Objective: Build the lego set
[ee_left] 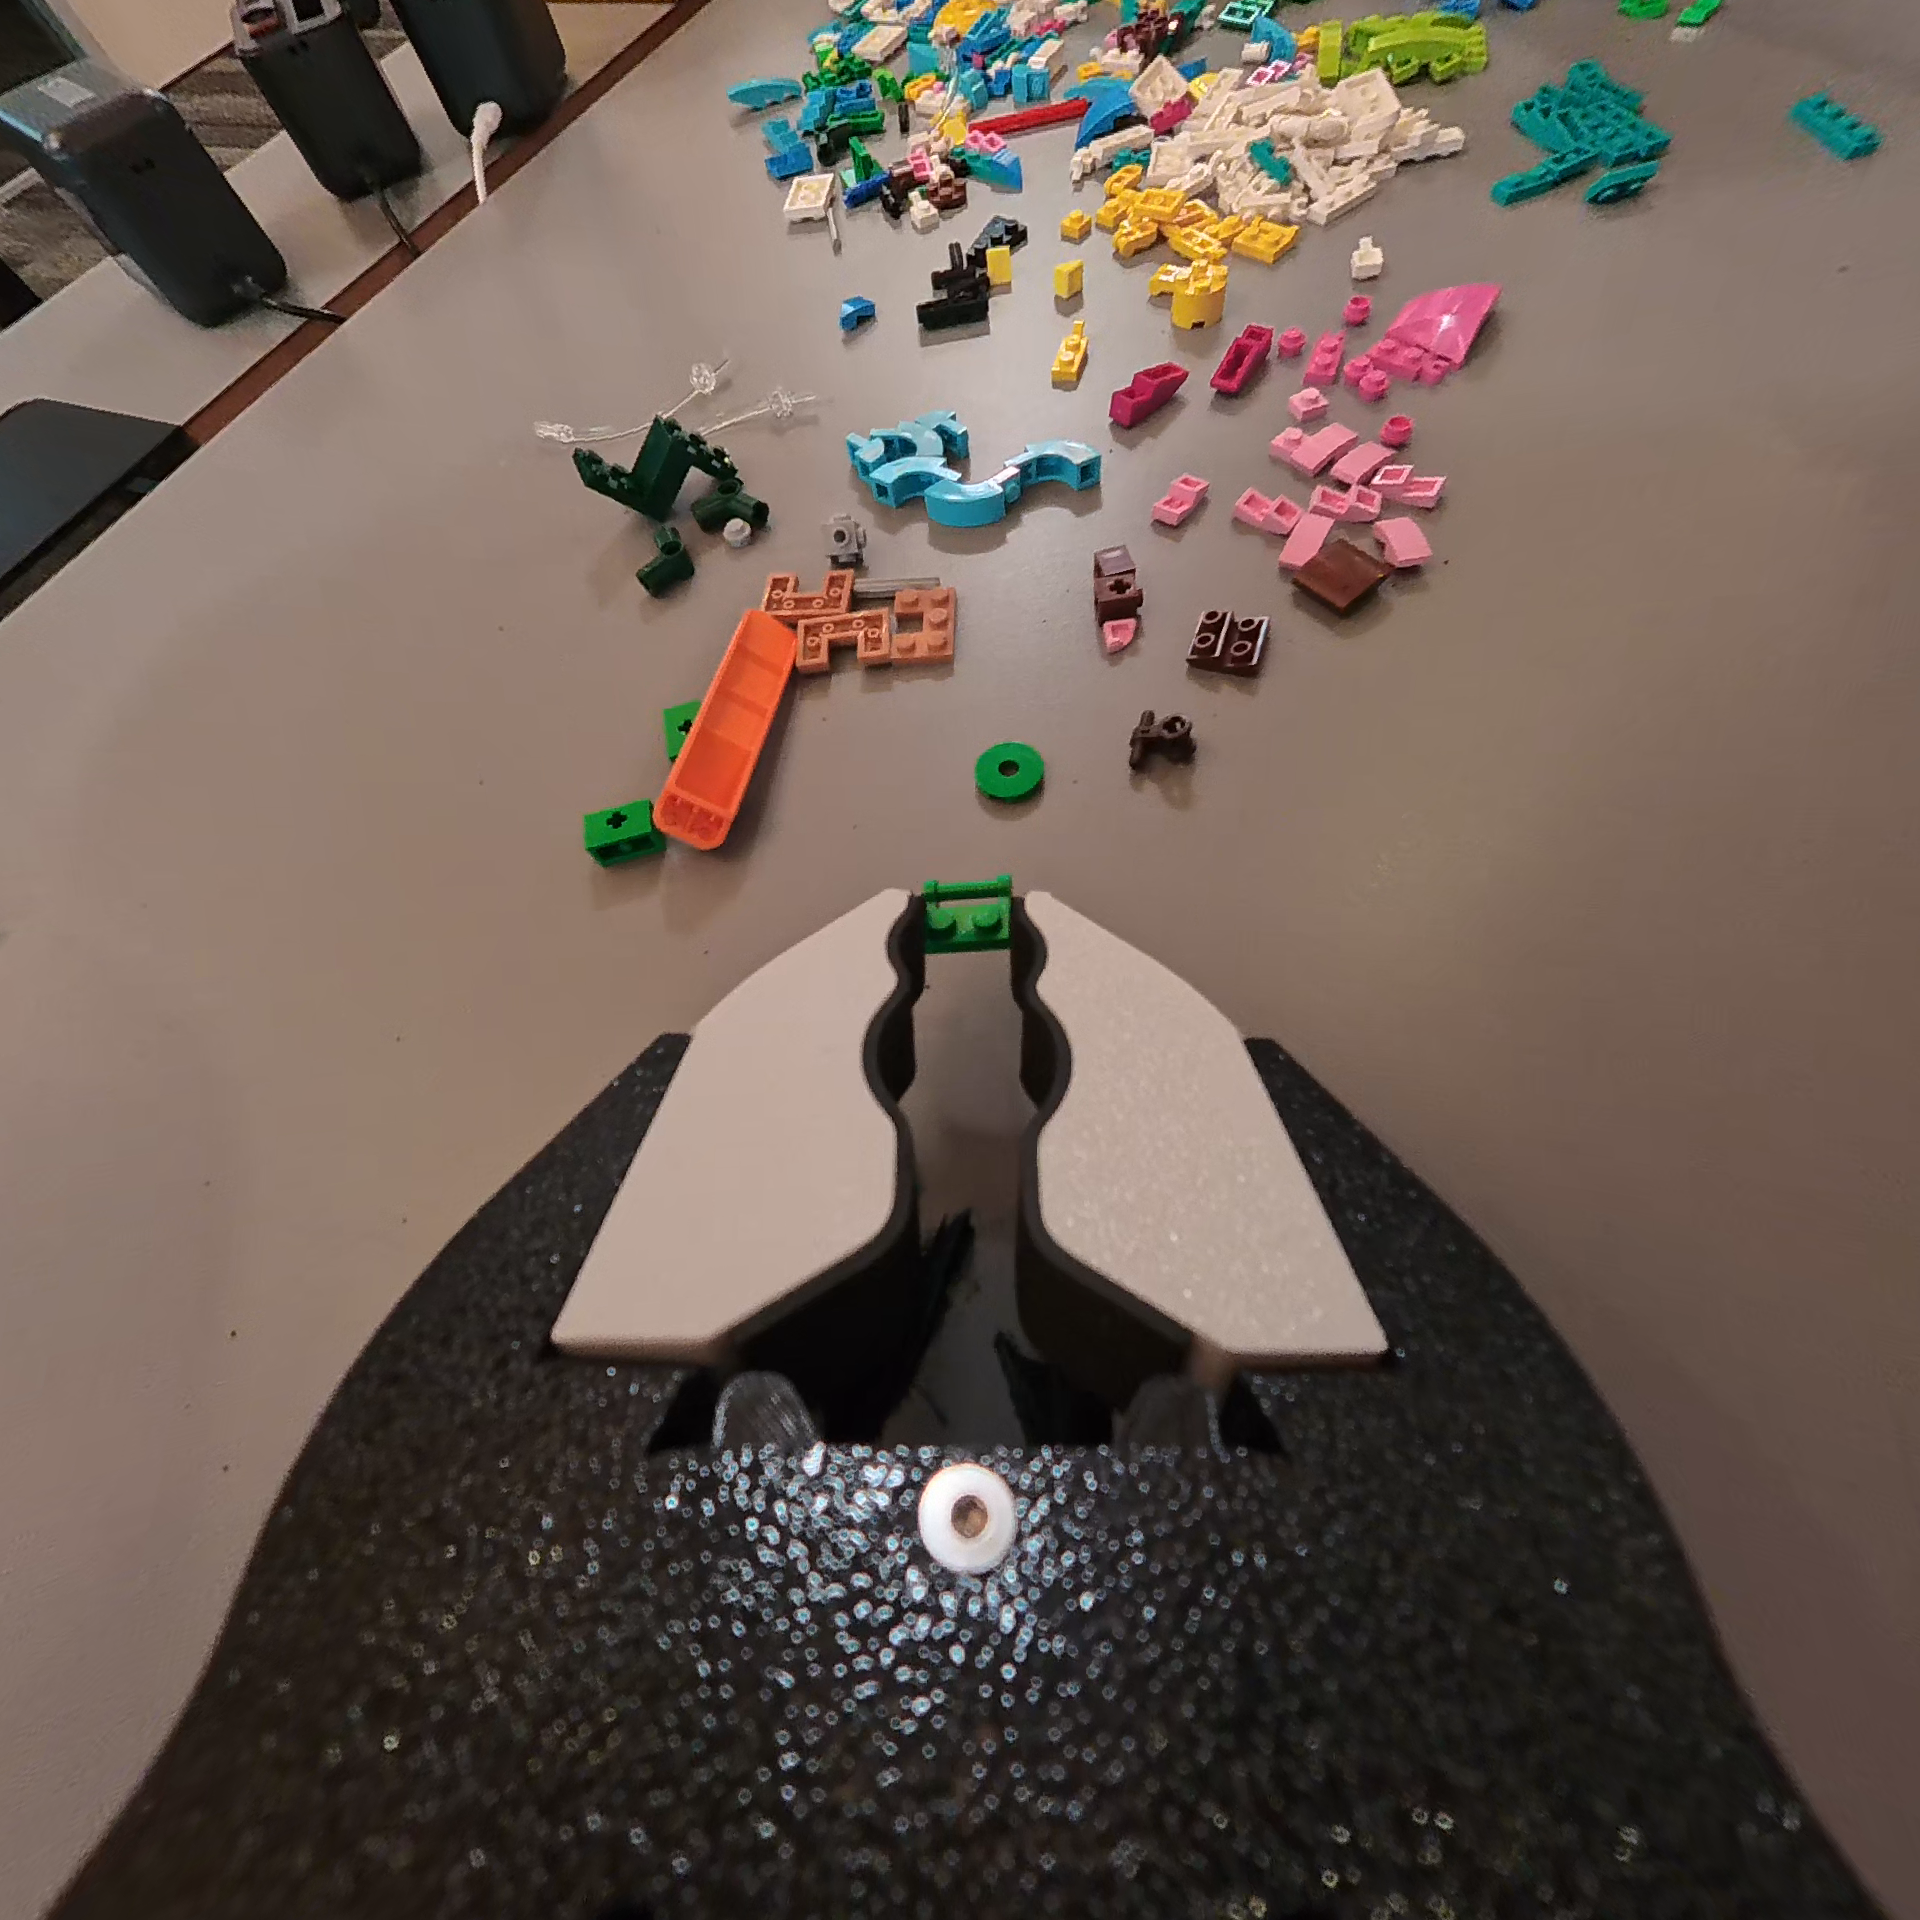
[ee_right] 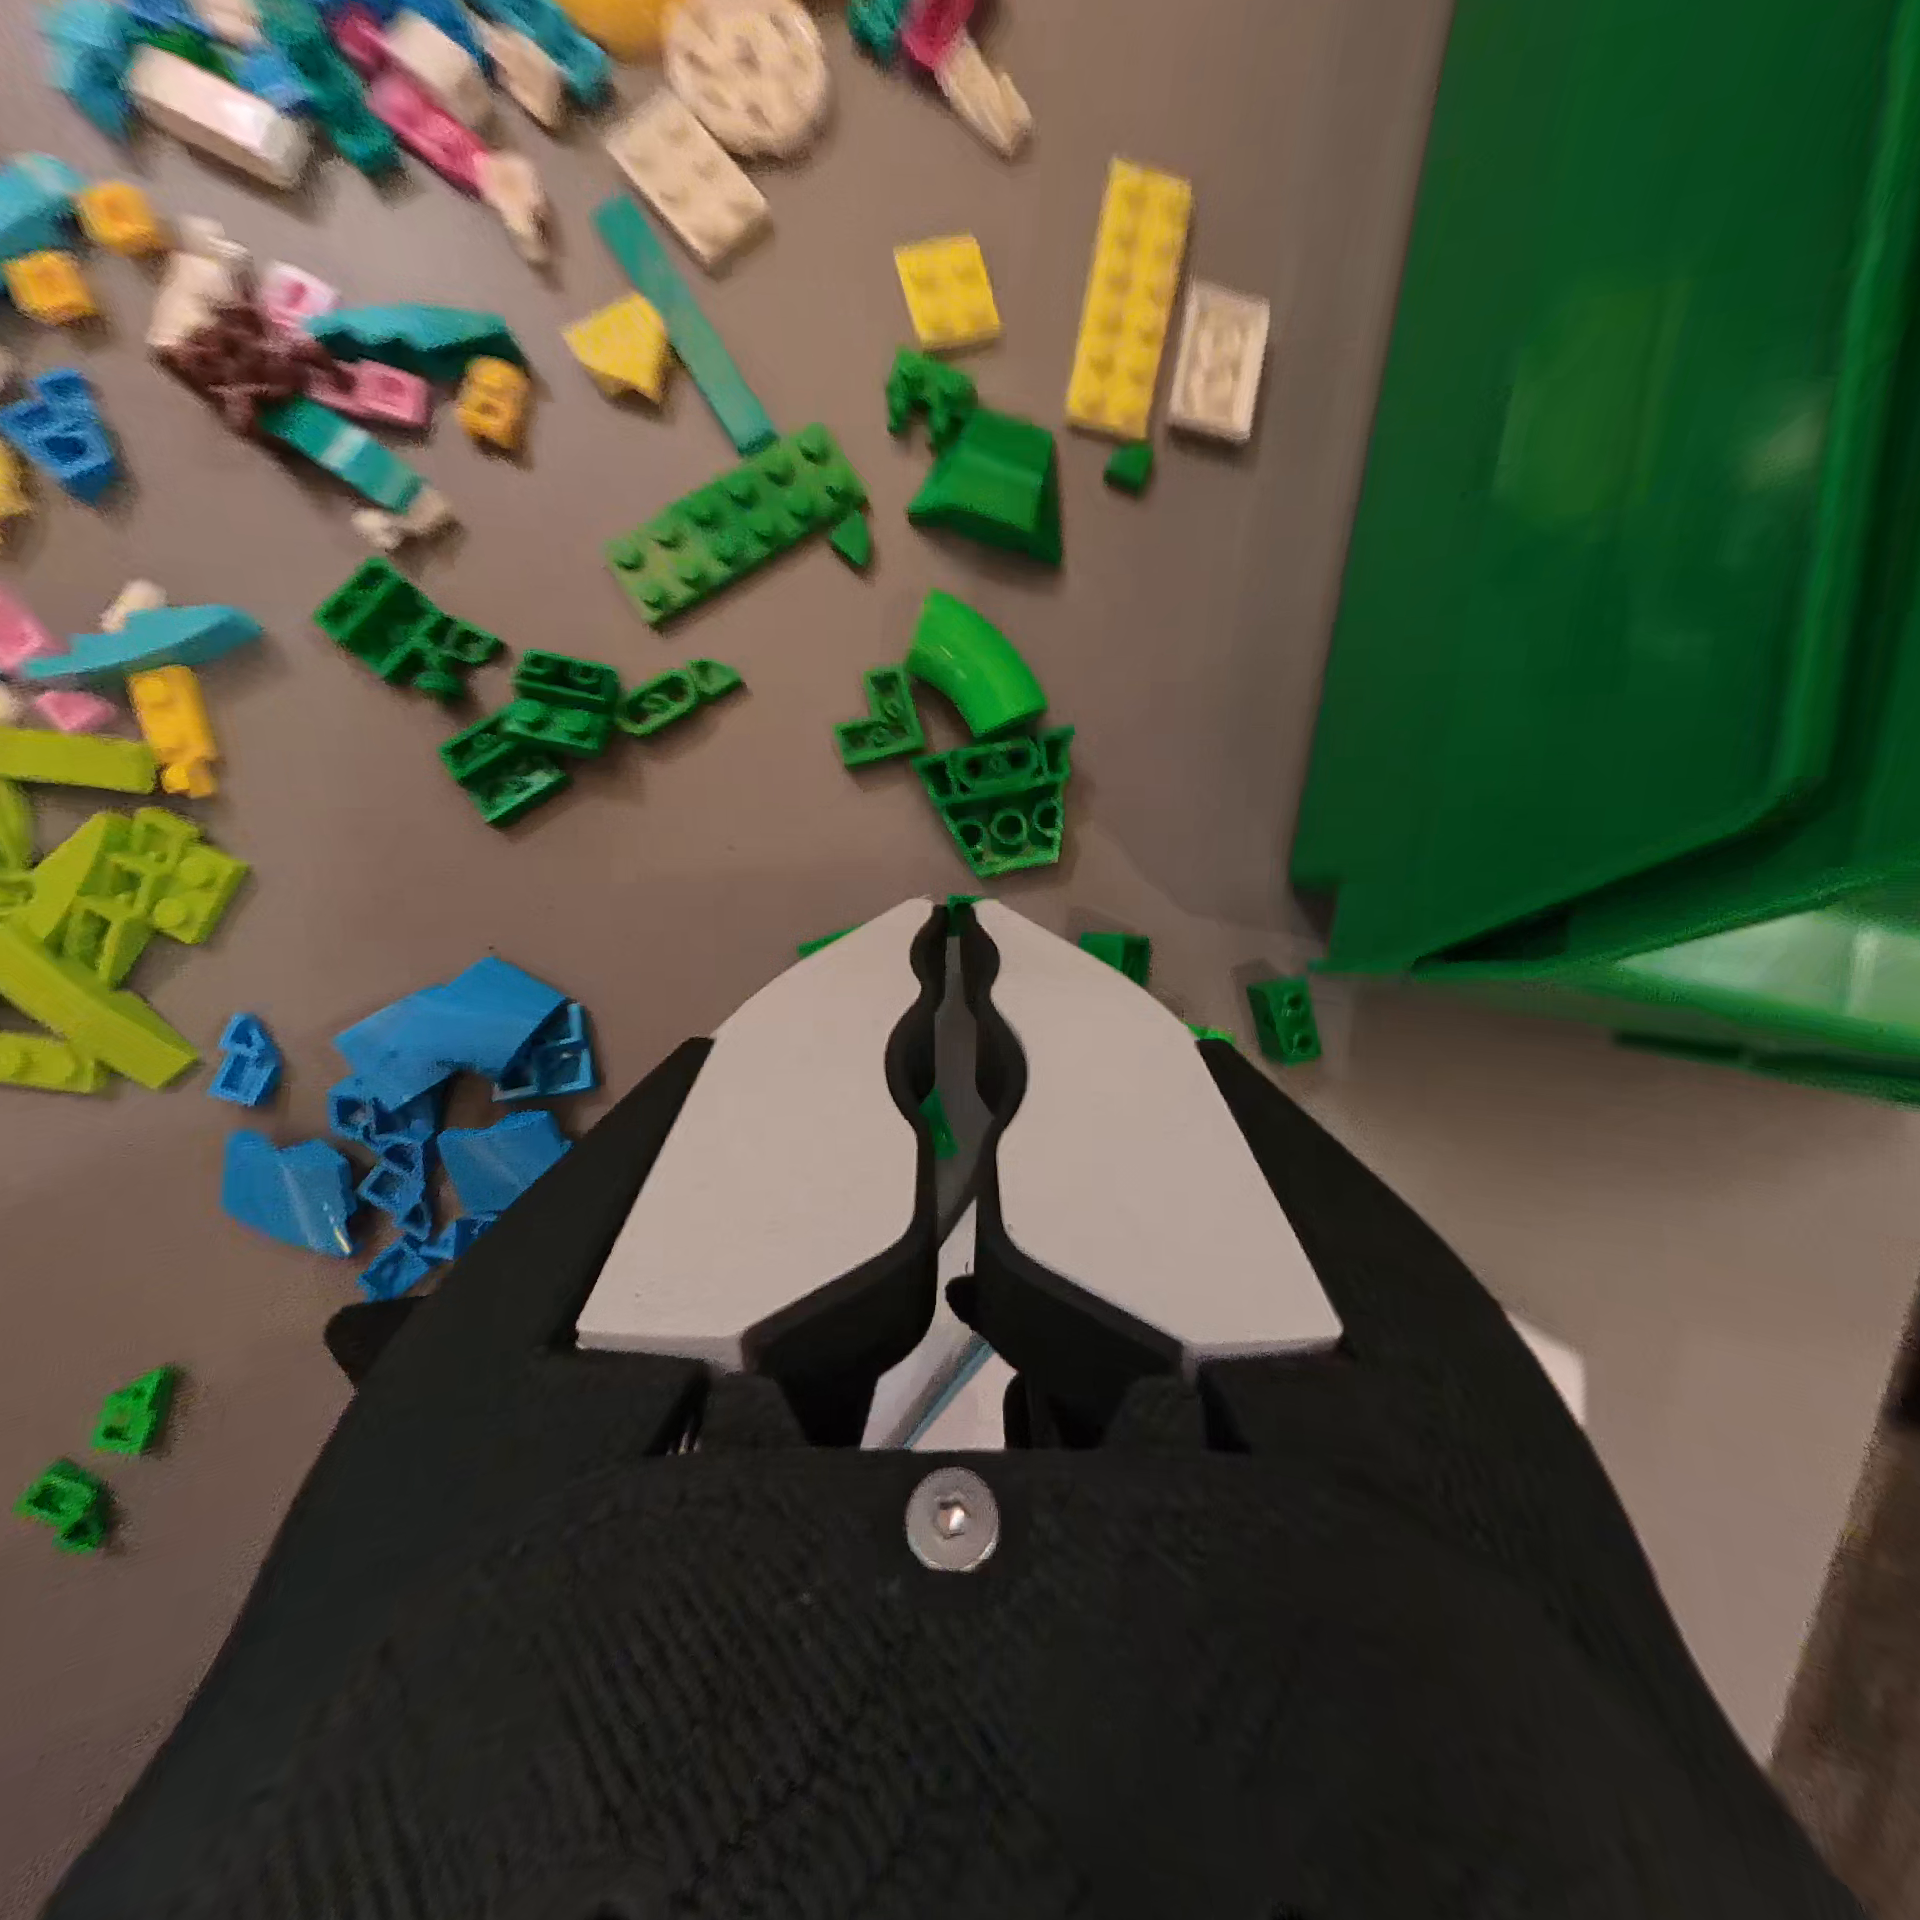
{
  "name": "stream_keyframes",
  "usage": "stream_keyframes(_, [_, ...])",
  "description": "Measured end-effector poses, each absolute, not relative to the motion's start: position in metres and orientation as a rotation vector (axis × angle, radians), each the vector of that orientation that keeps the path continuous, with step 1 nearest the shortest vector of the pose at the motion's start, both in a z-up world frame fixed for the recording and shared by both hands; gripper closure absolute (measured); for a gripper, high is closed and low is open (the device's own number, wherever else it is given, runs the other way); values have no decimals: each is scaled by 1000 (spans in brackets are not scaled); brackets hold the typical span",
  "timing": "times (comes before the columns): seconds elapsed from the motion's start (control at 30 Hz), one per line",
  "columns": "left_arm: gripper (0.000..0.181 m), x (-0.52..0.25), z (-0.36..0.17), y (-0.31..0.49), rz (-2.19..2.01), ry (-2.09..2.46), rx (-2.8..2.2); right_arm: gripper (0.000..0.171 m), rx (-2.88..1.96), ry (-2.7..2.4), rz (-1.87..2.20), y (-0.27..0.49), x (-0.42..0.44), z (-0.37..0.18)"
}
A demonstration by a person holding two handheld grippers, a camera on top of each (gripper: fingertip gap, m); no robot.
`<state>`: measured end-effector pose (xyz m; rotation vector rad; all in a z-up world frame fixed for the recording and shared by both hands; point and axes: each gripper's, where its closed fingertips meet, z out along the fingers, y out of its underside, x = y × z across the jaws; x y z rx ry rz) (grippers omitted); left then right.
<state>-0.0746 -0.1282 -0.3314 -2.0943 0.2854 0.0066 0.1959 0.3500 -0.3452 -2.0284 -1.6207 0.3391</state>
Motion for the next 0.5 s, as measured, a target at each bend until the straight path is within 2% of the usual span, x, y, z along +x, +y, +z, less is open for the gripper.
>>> stream_keyframes(0.17, [166, -74, -332, -128, 5, 291, -2096, 171, -1520, -1824, 344, 315, 182, -318])
stream_keyframes(0.33, [166, -73, -332, -128, 6, 299, -2098, 171, -1245, -1880, 328, 271, 165, -300])
stream_keyframes(0.5, [166, -72, -333, -128, 16, 310, -2103, 171, -1019, -1959, 516, 185, 108, -284])
